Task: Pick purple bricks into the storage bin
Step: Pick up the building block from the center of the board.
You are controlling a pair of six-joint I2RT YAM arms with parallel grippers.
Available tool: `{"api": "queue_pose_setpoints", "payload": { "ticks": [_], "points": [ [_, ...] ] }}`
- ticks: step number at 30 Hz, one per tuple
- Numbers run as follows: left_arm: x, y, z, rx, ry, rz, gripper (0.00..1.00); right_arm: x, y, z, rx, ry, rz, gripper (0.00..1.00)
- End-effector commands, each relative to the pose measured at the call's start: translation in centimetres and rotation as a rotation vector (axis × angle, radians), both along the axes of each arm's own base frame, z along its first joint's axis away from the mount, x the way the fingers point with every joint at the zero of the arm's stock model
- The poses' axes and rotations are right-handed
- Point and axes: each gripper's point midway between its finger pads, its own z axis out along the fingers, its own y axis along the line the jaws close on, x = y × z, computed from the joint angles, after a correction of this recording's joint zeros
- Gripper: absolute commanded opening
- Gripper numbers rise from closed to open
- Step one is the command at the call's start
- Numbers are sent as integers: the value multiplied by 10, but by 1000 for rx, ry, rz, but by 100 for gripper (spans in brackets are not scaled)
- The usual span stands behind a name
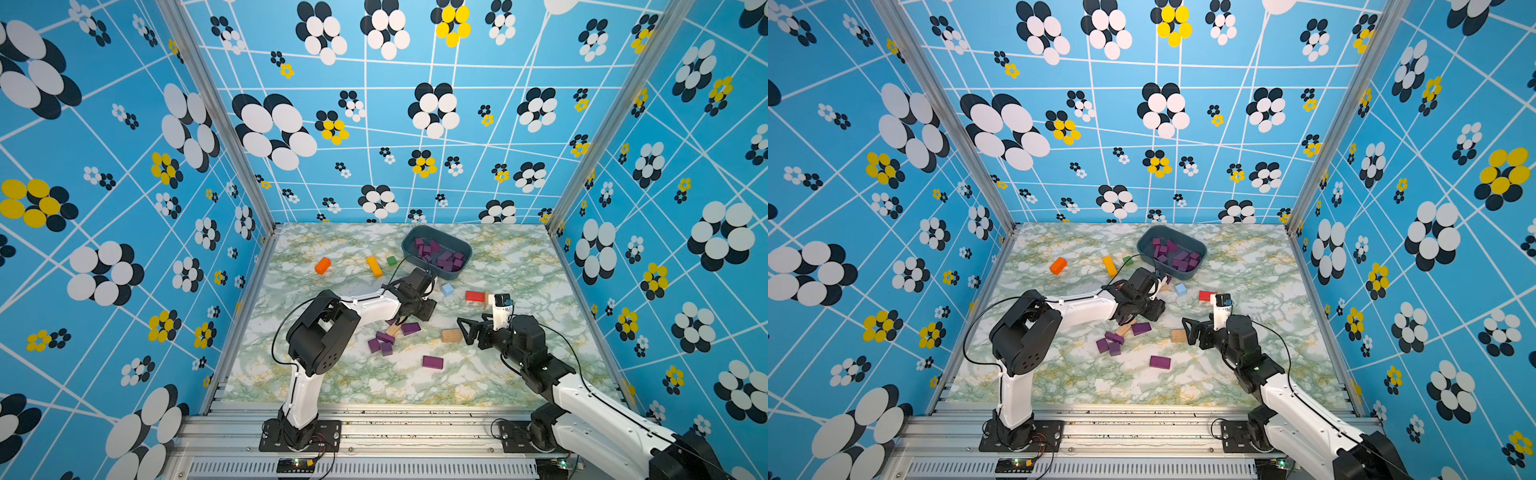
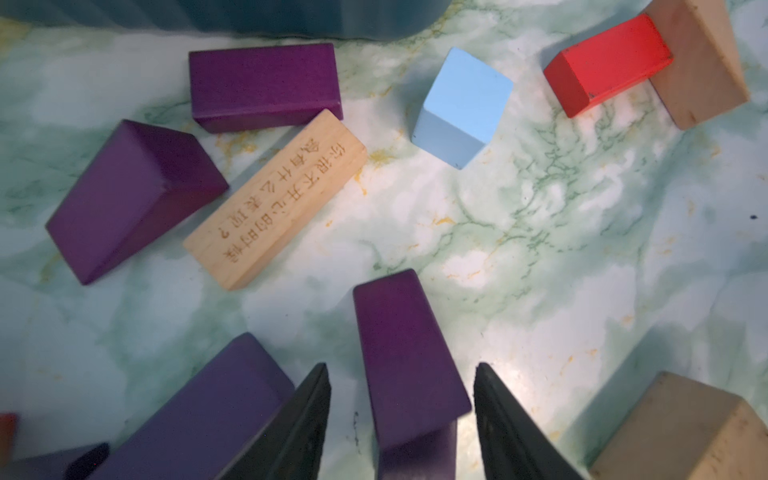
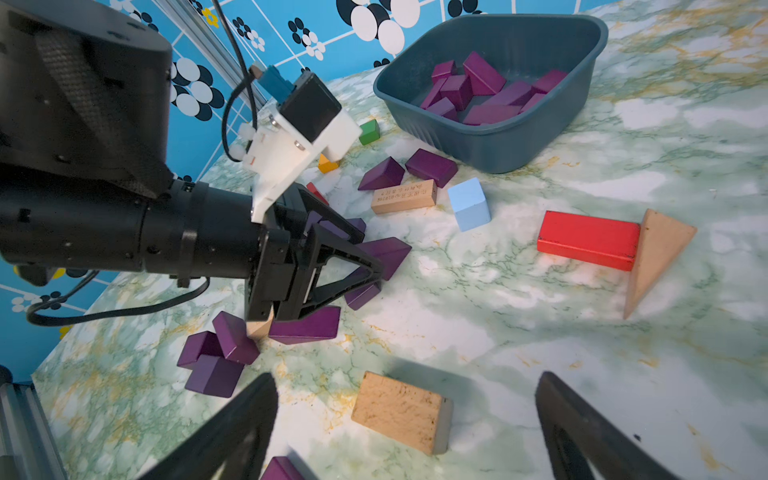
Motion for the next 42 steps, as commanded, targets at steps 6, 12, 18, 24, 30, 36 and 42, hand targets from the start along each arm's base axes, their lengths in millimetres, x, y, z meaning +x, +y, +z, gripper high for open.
{"api": "queue_pose_setpoints", "payload": {
  "ticks": [6,12,18,24,30,36,42],
  "points": [
    [4,1,-10,28,8,42,57,3,-6,-4,-7,2,-44,99],
    [6,-3,-12,17,5,37,36,4,-9,-5,-14,5,-59,99],
    [8,-8,-13,5,3,30,33,5,-10,-10,-22,18,-68,99],
    [8,-9,-8,-2,-11,20,32,6,-12,-12,-32,23,-83,99],
    [8,-8,-2,-6,-24,13,31,6,-13,-13,-34,24,-85,99],
    [9,-11,10,-25,-45,7,31,4,-5,-10,-11,16,-43,99],
    [14,-16,25,-50,-70,-1,30,3,-1,-8,7,8,-20,99]
  ]
}}
